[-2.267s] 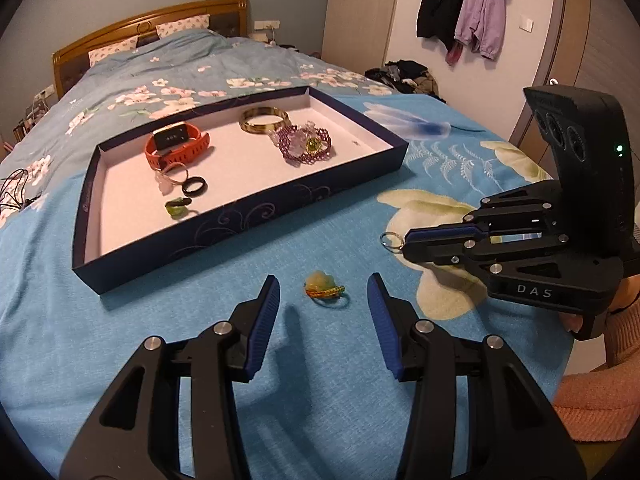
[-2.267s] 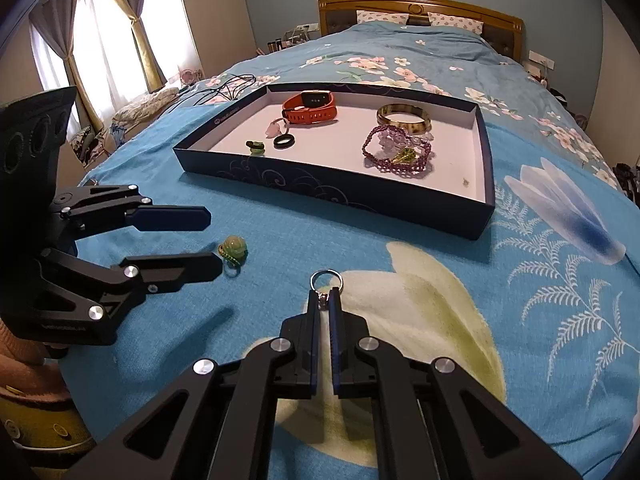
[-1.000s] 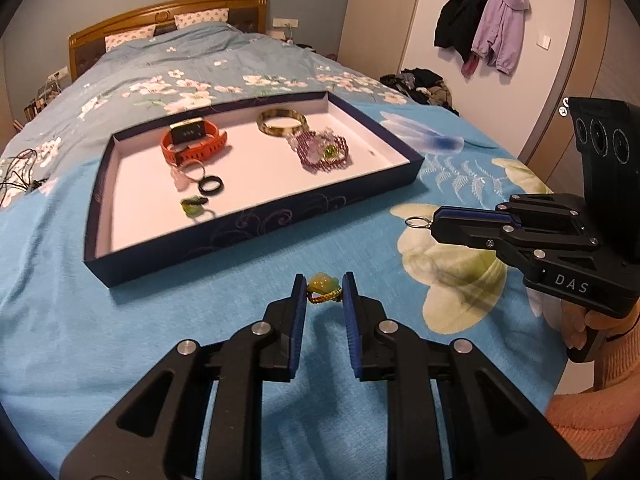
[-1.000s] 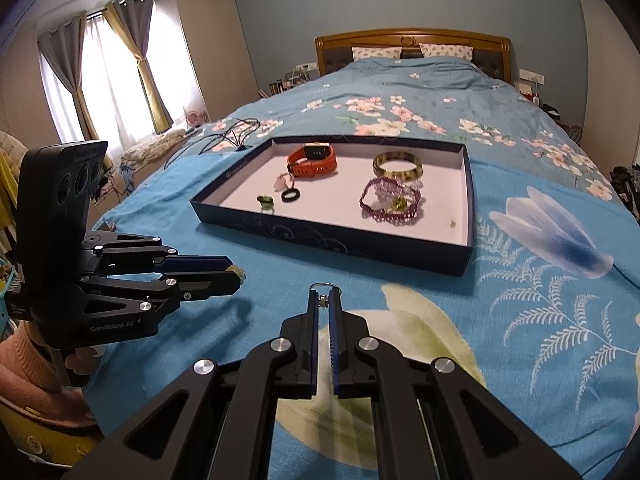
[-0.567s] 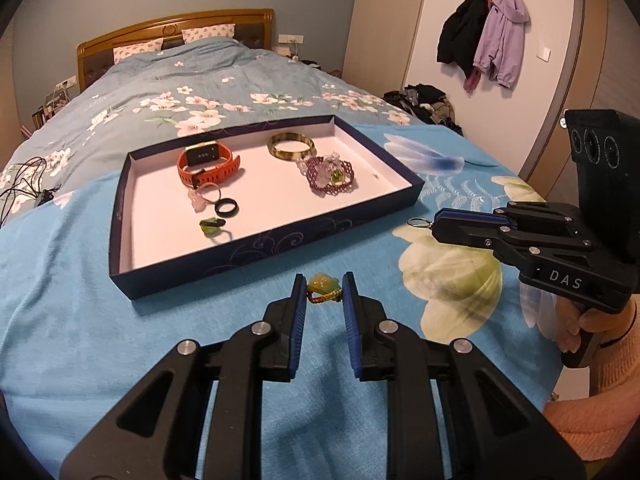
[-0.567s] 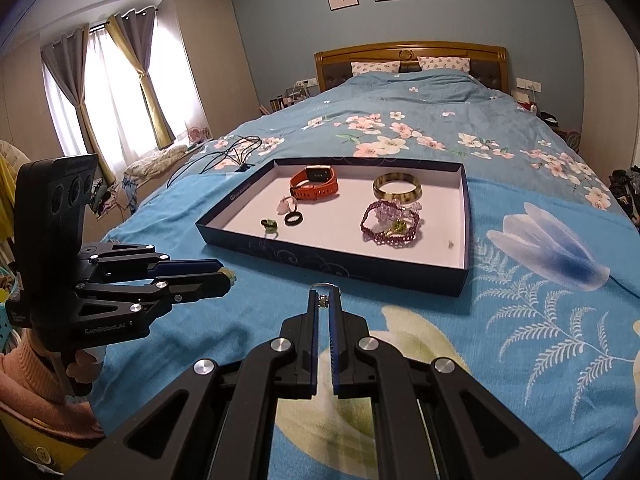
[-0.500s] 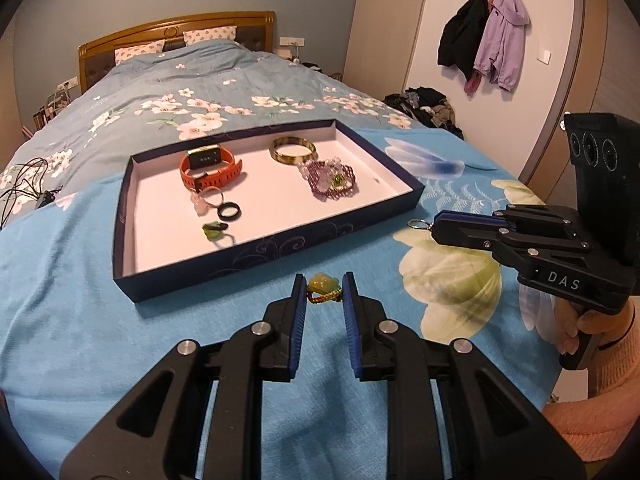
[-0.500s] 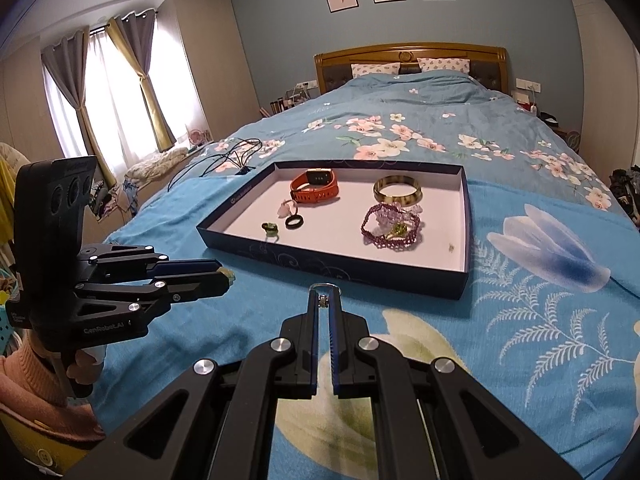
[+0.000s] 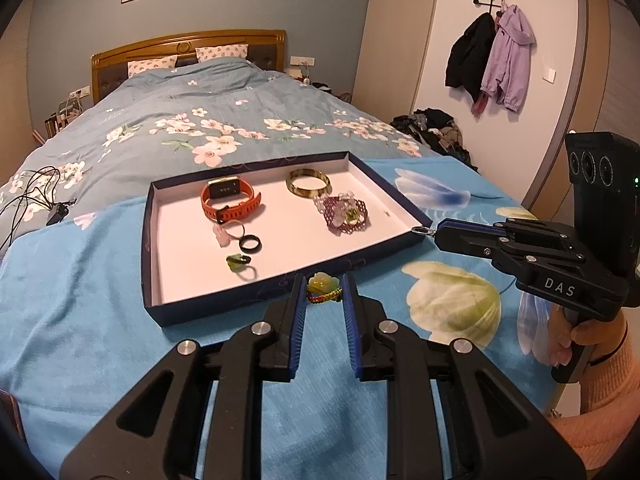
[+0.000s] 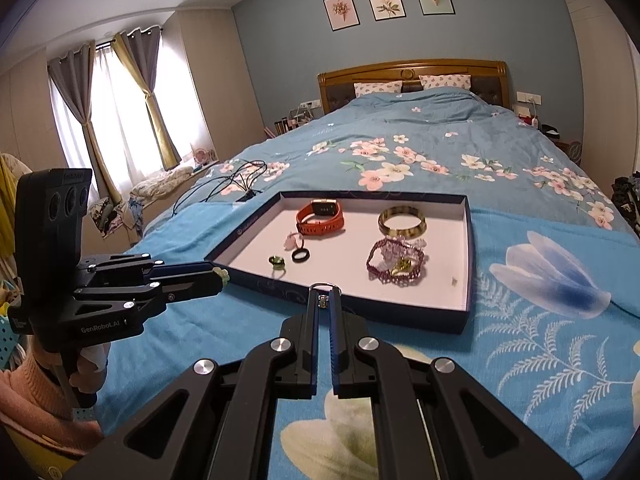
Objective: Organize jewelry
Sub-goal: 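Carry the yellow-green ring to the tray with left tool while right tool carries silver ring, then move yellow-green ring over tray with left tool while right tool brings silver ring over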
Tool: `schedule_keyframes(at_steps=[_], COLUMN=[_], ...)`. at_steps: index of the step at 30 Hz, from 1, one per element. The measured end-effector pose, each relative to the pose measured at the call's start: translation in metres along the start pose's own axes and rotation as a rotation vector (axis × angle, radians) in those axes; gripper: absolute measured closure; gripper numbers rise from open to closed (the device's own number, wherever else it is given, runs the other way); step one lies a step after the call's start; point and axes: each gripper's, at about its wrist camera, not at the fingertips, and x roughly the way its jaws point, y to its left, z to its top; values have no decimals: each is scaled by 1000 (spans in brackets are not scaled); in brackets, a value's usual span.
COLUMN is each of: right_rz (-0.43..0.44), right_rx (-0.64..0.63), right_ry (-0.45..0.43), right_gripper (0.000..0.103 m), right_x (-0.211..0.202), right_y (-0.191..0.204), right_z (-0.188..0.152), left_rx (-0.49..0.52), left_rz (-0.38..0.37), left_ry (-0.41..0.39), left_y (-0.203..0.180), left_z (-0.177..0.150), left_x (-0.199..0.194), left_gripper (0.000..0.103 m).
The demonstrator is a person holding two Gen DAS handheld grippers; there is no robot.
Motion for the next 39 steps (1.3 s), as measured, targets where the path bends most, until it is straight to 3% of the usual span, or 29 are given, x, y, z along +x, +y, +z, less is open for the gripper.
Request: schedule_keyframes(at_steps=[39], right_rz=[29], right_rx=[16], right_ry=[-64], right_gripper=[100], right_x=[12], right_y=[-2], right_z=[27], left_rx=[-1], left_rz=[61], left_ry=[-74], left_y=[8], left_z=[28], left_x=[-6], left_gripper=[84])
